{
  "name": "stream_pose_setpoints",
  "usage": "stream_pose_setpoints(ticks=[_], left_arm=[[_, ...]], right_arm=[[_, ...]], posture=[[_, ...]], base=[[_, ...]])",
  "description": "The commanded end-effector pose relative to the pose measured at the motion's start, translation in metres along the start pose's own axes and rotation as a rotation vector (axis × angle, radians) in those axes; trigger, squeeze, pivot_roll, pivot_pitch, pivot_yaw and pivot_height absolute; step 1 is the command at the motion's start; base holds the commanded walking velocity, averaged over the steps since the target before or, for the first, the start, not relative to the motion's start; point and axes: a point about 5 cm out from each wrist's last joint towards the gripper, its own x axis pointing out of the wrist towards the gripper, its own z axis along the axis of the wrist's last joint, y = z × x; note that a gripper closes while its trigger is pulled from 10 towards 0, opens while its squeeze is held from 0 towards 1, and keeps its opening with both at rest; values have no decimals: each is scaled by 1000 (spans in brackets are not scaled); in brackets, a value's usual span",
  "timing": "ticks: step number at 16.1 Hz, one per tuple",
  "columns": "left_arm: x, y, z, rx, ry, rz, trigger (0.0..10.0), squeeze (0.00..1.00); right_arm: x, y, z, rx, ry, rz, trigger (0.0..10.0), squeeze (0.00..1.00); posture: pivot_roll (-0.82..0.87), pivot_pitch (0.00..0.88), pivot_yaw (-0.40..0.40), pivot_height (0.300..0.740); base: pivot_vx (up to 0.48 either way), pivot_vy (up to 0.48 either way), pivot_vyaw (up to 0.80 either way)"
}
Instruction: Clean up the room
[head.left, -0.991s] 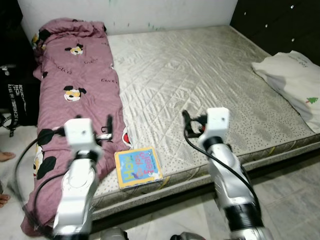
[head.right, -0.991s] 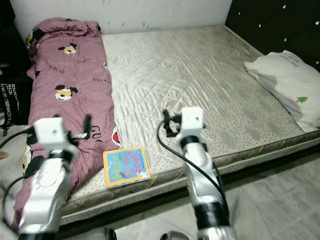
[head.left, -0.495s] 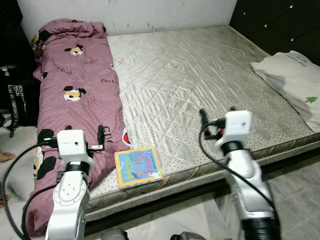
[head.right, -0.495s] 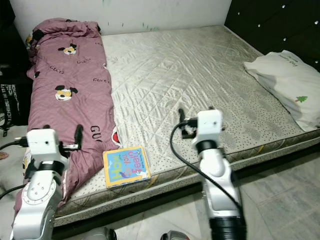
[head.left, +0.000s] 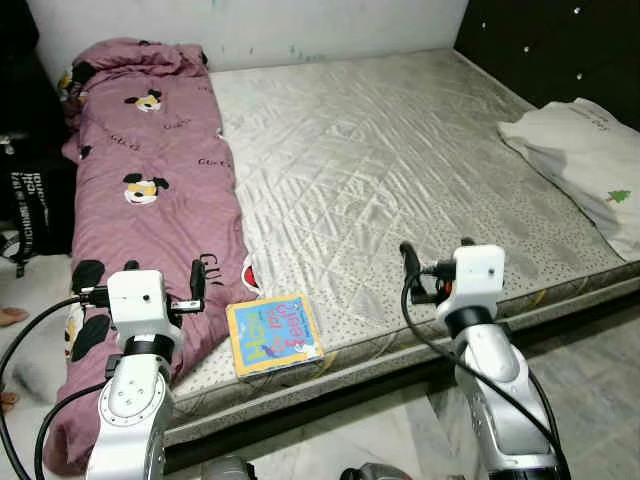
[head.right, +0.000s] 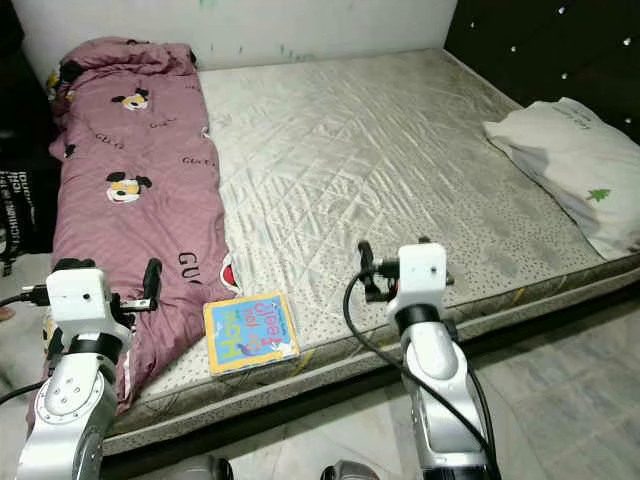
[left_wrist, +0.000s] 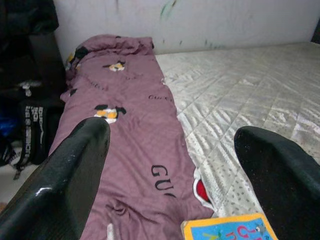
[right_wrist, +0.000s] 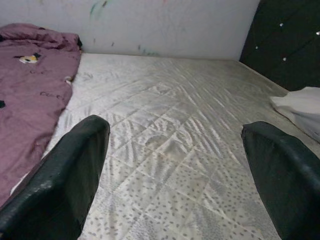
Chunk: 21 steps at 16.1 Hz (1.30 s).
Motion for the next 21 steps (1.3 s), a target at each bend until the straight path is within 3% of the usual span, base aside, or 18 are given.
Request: stream_pose_setpoints(ticks=[1, 9, 12, 21], left_arm=[[1, -2, -2, -2, 18, -13, 10000, 0], [3, -4, -2, -13, 21, -23, 10000, 0], [5, -6, 0, -14, 11, -39, 10000, 0], [9, -10, 1, -3, 3, -60, 10000, 0]], right_arm=[[0, -3, -2, 9, 21, -9, 10000, 0], [2, 1, -4, 3, 46, 18, 10000, 0], [4, 3, -3, -10, 40, 28, 10000, 0], [8, 2, -3, 1, 45, 18, 10000, 0]], posture=[[27, 35, -31, 740], [30, 30, -36, 740], [31, 28, -36, 740], [27, 26, -35, 740]], base=[[0, 0, 0], [0, 0, 0], [0, 0, 800], [0, 0, 0]])
